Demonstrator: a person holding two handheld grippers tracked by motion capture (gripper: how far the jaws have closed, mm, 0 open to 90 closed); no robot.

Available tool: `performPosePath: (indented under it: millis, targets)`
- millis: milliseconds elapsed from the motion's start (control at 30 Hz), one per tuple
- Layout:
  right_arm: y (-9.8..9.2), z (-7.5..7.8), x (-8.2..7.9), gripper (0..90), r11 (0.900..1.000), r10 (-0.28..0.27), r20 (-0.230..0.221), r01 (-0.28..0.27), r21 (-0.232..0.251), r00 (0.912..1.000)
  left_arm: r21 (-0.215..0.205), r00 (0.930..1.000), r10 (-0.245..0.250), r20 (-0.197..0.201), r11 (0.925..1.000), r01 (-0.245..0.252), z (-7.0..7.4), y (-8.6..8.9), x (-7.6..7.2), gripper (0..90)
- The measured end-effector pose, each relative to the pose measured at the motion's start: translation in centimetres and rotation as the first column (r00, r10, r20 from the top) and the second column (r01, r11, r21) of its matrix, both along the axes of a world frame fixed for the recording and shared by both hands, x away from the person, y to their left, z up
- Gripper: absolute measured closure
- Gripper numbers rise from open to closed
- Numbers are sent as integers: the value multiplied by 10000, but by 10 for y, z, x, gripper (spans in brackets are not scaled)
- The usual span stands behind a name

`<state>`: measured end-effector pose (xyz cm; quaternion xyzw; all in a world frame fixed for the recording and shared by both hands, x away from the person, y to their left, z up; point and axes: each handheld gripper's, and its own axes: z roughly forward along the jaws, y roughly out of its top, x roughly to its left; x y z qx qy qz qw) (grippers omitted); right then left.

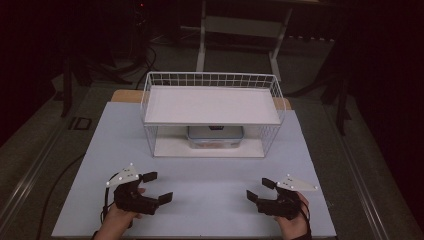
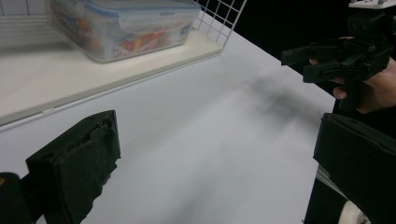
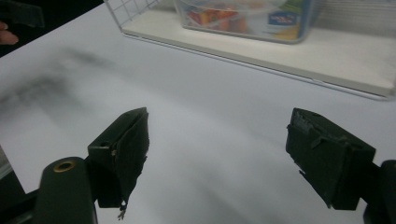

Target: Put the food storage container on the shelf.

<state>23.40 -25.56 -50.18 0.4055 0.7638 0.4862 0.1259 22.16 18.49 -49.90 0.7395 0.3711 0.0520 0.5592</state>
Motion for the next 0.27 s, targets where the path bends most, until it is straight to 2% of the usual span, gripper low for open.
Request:
performPosePath:
  millis: [267]
  targets:
    - [-2, -3, 1, 210, 9999, 30, -72, -31, -165, 10000, 167, 9998, -152, -85, 9997, 154, -5, -3, 0, 0]
